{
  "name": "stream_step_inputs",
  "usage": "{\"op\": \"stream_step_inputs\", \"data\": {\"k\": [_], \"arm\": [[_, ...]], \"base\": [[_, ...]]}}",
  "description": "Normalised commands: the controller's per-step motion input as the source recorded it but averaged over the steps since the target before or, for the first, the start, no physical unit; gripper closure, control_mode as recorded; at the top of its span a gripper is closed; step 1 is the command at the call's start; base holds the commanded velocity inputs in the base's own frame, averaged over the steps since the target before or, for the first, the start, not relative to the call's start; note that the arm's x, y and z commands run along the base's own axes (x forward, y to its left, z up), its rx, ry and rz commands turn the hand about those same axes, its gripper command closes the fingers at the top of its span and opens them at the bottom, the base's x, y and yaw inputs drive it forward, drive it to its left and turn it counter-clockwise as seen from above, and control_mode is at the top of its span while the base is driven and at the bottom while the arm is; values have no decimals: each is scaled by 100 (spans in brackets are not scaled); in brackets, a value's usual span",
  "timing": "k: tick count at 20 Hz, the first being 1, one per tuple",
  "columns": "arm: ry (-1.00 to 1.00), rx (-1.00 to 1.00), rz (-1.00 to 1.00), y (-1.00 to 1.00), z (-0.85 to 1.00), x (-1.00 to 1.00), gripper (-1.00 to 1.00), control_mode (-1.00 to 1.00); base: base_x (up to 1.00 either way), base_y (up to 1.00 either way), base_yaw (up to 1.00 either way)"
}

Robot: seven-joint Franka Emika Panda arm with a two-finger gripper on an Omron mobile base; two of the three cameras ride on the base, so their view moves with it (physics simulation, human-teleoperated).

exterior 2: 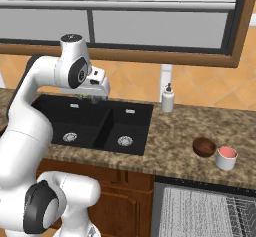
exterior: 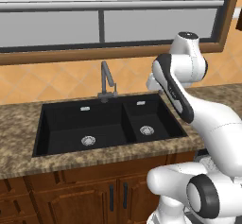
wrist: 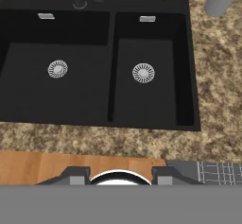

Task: Pick up the cup and bowl from the counter, place them in the dishwasher, and close the dishwasher door.

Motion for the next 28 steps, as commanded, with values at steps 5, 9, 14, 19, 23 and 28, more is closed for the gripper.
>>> {"op": "stream_step_inputs", "data": {"k": [5,9,14,19,23,28], "arm": [[0,-1,0,-24,-1,0,-100,-100],[0,0,0,-53,0,-10,-100,-100],[-1,0,0,-74,-3,-33,-100,-100],[-1,0,0,-75,-5,-35,-100,-100],[0,0,0,-56,-2,-13,-100,-100],[6,0,-1,-54,-2,6,-100,-100]], "base": [[0,0,0],[0,0,0],[0,0,0],[0,0,0],[0,0,0],[0,0,0]]}}
